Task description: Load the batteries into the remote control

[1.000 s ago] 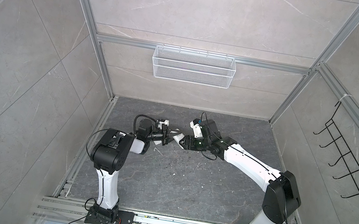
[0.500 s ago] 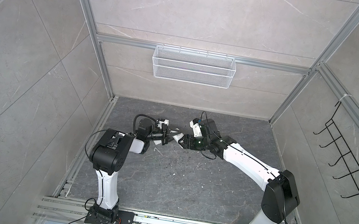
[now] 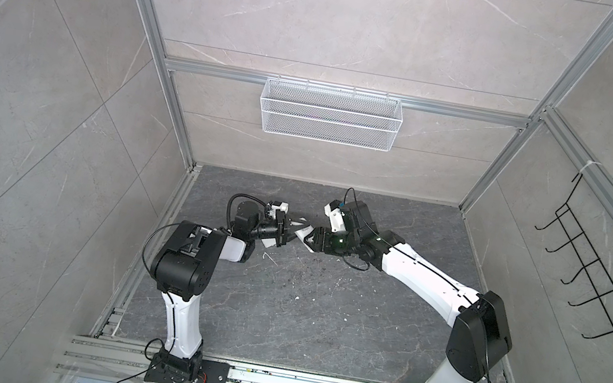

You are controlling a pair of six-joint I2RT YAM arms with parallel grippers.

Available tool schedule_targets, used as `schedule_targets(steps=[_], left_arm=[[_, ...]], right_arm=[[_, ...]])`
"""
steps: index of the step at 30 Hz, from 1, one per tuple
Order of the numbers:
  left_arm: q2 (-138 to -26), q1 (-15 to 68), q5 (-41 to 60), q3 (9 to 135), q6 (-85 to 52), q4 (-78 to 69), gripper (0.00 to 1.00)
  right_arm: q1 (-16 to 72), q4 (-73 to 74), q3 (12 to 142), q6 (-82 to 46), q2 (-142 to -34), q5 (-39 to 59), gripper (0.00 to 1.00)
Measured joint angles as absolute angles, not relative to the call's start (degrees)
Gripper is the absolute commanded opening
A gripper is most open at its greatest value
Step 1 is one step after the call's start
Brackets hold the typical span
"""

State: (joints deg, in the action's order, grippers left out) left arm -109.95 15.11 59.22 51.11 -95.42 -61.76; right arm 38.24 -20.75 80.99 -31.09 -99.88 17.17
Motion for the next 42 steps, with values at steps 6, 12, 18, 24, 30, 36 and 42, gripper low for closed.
schedule_targets(steps=[6,12,18,24,30,36,42], left_arm=[[-109.82,15.11,59.33,51.11,-95.42,-61.78,0.0],[-109.75,15.09,59.64,51.2,-95.44,-61.78,0.0],[-109.75,14.9,59.86,51.22,-95.5,-61.91,0.0],[-109.75,14.79,59.99,51.22,-96.05,-62.3,0.0],[-109.75,14.72,60.03,51.53,-96.71,-62.39,0.0],[-109.75,14.59,59.96,51.64,-97.19,-62.39,0.0],[-109.54,14.59,59.51,51.66,-97.73,-62.3,0.0]], right_arm=[[38.2,-20.75,80.99,-31.53,-99.88,17.12,0.6],[38.17,-20.78,80.99,-31.79,-99.88,17.1,0.55],[38.02,-20.71,80.99,-31.99,-99.85,17.41,0.51],[38.02,-20.67,80.99,-32.21,-99.85,17.61,0.5],[37.91,-20.29,80.99,-32.84,-99.85,17.78,0.47],[37.87,-19.99,81.03,-34.0,-99.85,17.74,0.47],[38.02,-20.62,81.67,-37.17,-99.88,16.97,0.47]])
